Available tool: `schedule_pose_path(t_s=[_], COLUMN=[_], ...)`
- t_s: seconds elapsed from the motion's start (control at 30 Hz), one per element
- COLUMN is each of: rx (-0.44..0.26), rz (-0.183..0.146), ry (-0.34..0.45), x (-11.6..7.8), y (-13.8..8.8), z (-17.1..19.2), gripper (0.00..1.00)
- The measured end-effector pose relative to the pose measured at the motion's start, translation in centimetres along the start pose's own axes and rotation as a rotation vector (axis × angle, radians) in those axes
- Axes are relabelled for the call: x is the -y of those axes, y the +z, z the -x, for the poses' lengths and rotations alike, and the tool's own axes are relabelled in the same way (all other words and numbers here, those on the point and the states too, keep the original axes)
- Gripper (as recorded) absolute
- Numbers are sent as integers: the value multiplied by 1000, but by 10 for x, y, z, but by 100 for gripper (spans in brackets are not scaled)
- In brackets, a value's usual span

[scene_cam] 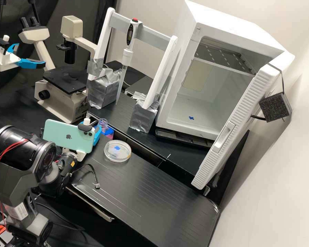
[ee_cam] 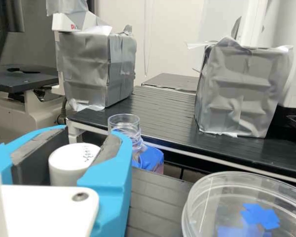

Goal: Close the bottle

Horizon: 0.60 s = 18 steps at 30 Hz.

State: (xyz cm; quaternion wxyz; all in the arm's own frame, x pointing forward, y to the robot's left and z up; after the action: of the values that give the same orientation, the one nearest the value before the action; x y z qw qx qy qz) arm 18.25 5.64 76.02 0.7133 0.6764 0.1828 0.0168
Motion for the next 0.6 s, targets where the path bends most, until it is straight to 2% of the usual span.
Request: schedule_pose_path(t_s=[0.2,0.4,0.6], rx=[0,-24,-66], rz=[2,10,13], ry=[11,86,122], x=[-2,-16,-25], y=[0,-4,-13], z=[1,6,-3], gripper=[0,0,0])
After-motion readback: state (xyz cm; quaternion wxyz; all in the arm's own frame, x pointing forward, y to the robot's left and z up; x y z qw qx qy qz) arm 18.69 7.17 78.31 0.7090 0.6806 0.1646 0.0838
